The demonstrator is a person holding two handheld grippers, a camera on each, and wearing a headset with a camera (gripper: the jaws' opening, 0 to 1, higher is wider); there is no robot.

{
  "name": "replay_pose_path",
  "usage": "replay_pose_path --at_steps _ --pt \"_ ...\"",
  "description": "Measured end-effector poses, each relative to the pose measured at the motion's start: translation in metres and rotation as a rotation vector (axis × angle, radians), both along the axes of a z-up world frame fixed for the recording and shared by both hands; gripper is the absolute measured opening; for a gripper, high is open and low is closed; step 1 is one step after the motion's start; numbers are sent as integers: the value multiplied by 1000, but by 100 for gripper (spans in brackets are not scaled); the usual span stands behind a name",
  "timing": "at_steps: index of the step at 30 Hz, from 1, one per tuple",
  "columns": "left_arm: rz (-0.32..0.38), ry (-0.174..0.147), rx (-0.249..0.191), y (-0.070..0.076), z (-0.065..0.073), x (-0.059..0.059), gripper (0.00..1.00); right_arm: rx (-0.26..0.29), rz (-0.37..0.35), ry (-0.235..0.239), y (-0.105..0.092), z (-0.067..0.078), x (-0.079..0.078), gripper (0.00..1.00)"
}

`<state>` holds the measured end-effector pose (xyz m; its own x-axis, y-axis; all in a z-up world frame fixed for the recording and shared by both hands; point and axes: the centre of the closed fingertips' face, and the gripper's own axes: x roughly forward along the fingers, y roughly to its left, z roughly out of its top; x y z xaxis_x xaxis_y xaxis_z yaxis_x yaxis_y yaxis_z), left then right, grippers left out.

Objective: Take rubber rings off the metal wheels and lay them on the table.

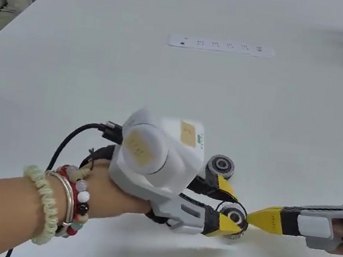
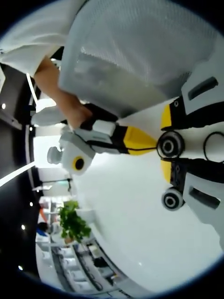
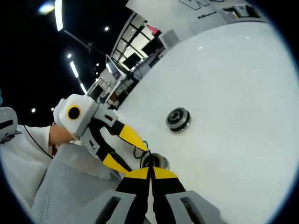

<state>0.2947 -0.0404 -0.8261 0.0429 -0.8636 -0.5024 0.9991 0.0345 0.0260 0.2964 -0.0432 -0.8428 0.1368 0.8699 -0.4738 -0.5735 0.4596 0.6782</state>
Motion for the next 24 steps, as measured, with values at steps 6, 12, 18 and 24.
replay_pose_path --at_steps 6,12,18,24 --pt "5 -32 -15 16 15 1 36 -3 -6 -8 -4 6 -1 0" --pt "47 -49 -46 35 32 5 51 -11 -6 -22 -10 12 -5 0" --pt "101 -38 -98 54 53 3 58 -23 -23 -47 -17 18 -8 0" --pt "135 -64 -86 75 59 -2 64 -23 -25 -69 -20 27 -11 0"
